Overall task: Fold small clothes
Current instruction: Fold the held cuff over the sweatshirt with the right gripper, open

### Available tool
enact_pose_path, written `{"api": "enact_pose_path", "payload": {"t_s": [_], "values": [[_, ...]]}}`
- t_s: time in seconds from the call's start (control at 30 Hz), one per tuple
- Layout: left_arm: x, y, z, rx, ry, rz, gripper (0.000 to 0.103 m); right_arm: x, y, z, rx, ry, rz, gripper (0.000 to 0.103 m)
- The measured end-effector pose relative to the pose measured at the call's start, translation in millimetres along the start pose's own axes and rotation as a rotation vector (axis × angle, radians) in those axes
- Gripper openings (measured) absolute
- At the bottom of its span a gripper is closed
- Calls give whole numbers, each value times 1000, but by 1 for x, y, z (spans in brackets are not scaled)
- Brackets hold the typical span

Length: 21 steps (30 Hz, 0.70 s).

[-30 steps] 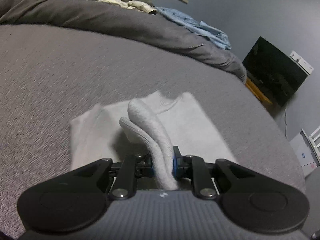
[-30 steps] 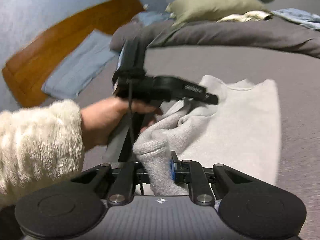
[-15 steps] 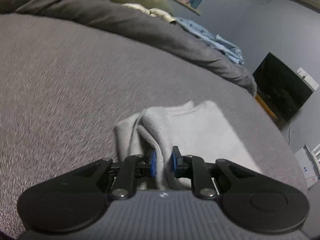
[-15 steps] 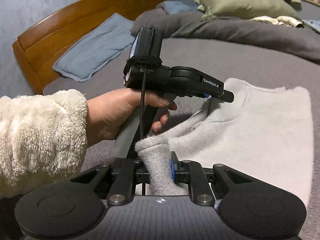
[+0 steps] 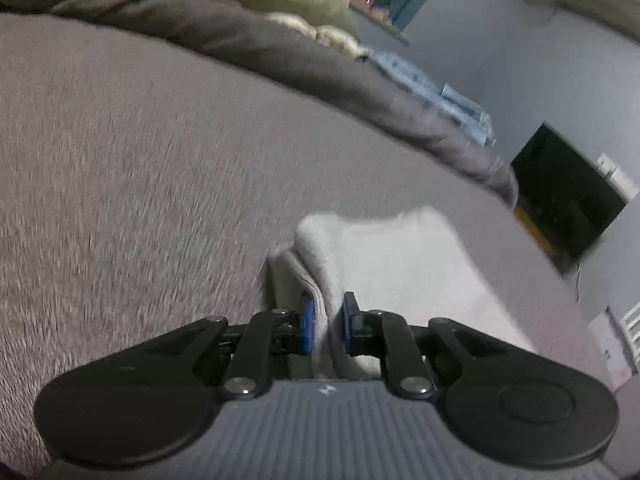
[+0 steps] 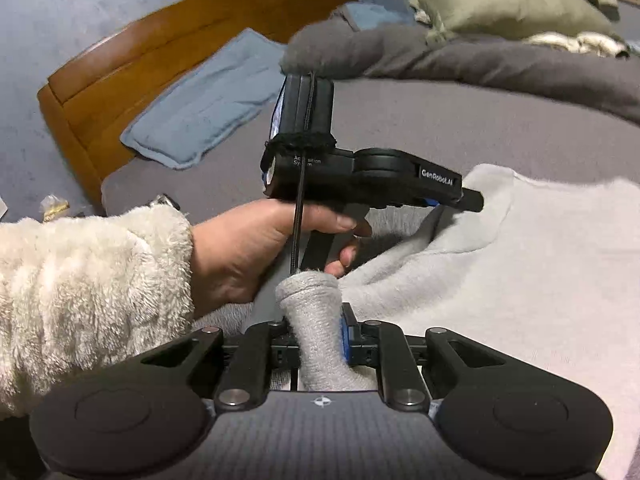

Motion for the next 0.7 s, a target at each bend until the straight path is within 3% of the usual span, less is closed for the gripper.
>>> {"api": "enact_pose_path", "payload": {"t_s": [0.17,0.27,0.37,0.4,0.47,0.57,0.6,0.63,0.7], "values": [[-5,2,-4,-6,9,5,10,-11,-13,2,-3,6,-50,17],[-6,3,-2,6,-18,5,13,-11,-24,-5,6,18,-68,24],[-2,-1,3,16,-40,8,15,-15,-26,-10,26,36,-82,35],[-2,0,3,22,-42,6,19,-16,-26,-10,48,25,-78,41],[-1,4,5,48,-32,-1,38,-14,-29,-12,110,4,-70,48],[-2,25,7,91,-50,11,42,-11,-25,-6,203,-70,-70,51],[-2,32,9,103,-61,15,42,-8,-20,-4,231,-86,-66,60],[-2,41,12,114,-75,17,42,-3,-16,-7,232,-81,-50,68],[-6,57,19,128,-102,20,42,2,3,-4,154,-63,-1,71]]}}
Point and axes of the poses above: each gripper's, at about its wrist camera, not at the fingertips, and y roughly against the way its jaws point, z to its right, x to its top, the point moved 3 cm from there along -y, roughly the way its jaws point, and after that the axes turned 9 degrees about y, right-handed, at the moved point
